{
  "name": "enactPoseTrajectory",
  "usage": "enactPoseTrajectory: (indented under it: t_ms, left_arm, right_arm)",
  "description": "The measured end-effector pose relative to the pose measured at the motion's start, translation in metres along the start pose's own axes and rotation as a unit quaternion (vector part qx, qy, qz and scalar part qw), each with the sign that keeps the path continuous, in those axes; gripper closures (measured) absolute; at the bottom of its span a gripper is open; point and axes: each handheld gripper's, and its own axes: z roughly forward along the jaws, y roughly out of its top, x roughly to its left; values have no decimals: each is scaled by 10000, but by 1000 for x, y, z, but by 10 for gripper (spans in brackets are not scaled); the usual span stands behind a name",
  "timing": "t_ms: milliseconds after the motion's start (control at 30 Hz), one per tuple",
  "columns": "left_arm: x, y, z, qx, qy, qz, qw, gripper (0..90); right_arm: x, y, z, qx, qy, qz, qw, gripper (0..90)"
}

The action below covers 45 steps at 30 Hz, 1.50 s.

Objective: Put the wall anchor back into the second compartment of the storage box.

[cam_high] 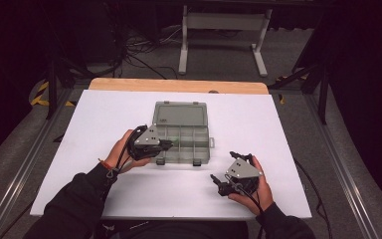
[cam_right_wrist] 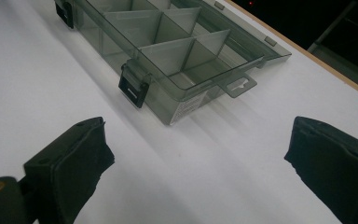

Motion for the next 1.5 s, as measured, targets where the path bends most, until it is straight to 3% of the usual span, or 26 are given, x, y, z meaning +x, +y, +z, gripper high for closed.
enactPoseTrajectory:
  t_ms: [533, 1000, 1500]
  left_arm:
    - [14, 12, 2, -45, 158, -3, 9999, 840]
    - [36, 14, 9, -7, 217, -211, 9995, 840]
    - [52, 12, 27, 83, 209, -429, 9988, 840]
  right_arm:
    - [-1, 2, -3, -97, -115, 10, 9999, 61]
    - [-1, 1, -1, -56, -98, 45, 9999, 62]
    - [-1, 0, 0, -5, -70, 51, 10000, 63]
